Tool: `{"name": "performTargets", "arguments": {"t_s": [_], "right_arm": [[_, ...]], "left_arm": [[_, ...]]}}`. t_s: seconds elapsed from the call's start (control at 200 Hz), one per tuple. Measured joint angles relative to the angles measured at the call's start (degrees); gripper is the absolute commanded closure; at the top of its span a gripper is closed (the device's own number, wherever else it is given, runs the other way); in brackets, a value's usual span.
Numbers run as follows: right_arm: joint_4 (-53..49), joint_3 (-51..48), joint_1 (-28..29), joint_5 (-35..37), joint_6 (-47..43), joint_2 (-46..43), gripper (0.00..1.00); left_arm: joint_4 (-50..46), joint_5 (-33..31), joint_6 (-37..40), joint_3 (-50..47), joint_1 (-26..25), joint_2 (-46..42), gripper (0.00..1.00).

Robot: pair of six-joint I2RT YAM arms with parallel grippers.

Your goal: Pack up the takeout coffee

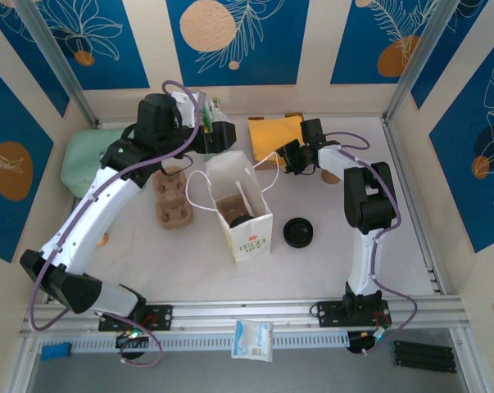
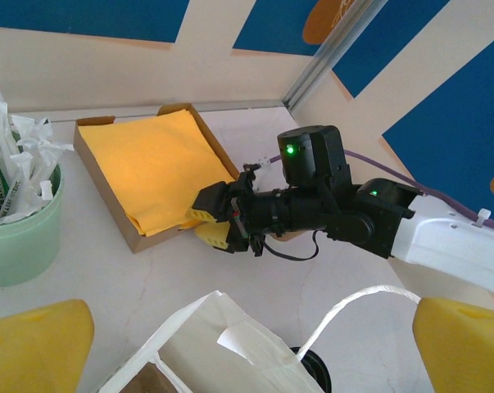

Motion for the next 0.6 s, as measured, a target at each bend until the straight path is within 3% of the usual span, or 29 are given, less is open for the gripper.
{"name": "performTargets", "arguments": {"t_s": [0.6], "right_arm": [[0.85,1.97,-0.11,-0.22,0.98,2.6,0.7]], "left_arm": [[-0.02,0.39,0.02,0.0,0.15,0.96,0.01]]}}
